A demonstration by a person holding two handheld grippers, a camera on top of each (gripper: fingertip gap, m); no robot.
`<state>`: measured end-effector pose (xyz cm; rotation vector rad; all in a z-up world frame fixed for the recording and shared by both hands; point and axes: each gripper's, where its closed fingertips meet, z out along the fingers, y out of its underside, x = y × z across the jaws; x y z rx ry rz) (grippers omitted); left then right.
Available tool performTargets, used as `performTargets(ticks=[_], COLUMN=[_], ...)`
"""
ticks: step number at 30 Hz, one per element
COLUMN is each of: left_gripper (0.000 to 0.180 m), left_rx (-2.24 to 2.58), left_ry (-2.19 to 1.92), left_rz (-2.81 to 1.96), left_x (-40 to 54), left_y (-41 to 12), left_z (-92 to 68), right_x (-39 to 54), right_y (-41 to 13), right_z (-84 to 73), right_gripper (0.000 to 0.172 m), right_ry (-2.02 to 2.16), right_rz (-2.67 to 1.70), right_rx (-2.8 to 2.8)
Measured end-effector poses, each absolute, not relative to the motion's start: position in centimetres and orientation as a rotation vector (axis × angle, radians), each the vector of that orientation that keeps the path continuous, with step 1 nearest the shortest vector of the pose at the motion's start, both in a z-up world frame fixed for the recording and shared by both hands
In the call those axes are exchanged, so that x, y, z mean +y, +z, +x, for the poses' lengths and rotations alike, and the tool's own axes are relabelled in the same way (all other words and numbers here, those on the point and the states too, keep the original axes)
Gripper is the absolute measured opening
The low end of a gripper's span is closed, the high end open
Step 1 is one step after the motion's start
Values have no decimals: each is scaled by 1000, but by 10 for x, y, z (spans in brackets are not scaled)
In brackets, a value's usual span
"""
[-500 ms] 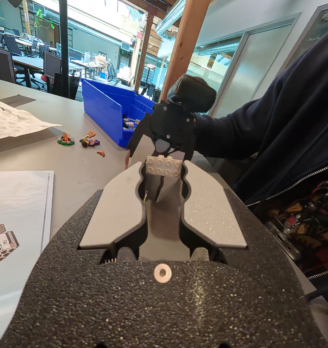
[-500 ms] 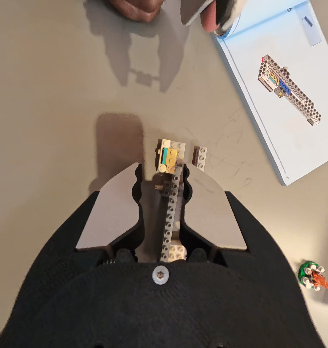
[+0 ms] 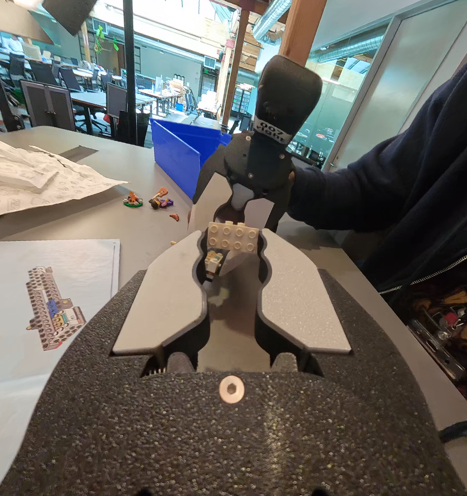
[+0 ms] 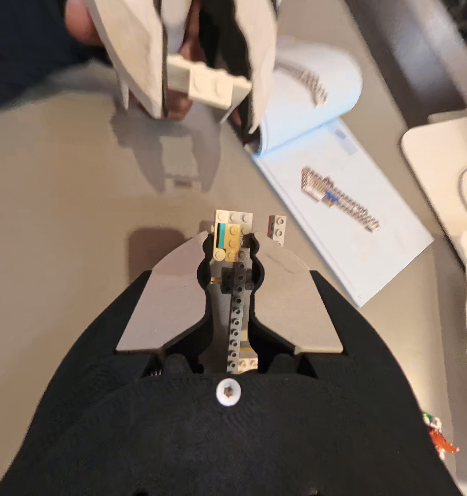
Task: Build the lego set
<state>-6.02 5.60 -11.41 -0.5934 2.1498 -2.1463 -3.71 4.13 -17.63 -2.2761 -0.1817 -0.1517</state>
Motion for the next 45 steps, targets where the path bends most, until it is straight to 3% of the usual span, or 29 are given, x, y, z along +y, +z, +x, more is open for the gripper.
performTargets(ticks=[9, 17, 23, 35, 45], left_gripper=[36, 36, 36, 36, 36], left_rx=[1963, 1991, 1926, 1917, 2323], left_ry=[-2148, -1868, -1642, -1556, -1542], left_rz=[-581, -626, -672, -783, -613], left_x=[86, 139, 180, 205, 126], left_y=[-85, -62, -21, -30, -54], left_z=[-59, -62, -40, -28, -52], right_x=[83, 111, 114, 119, 110], right_y=[-115, -72, -88, -96, -98], right_z=[-43, -35, -45, -50, -54], right_gripper=[26, 26, 26, 26, 26], right_ry=[-138, -63, -103, -147, -201], right_rz=[-1931, -1592, -1533, -1513, -1483], right_rx=[-206, -147, -153, -131, -37])
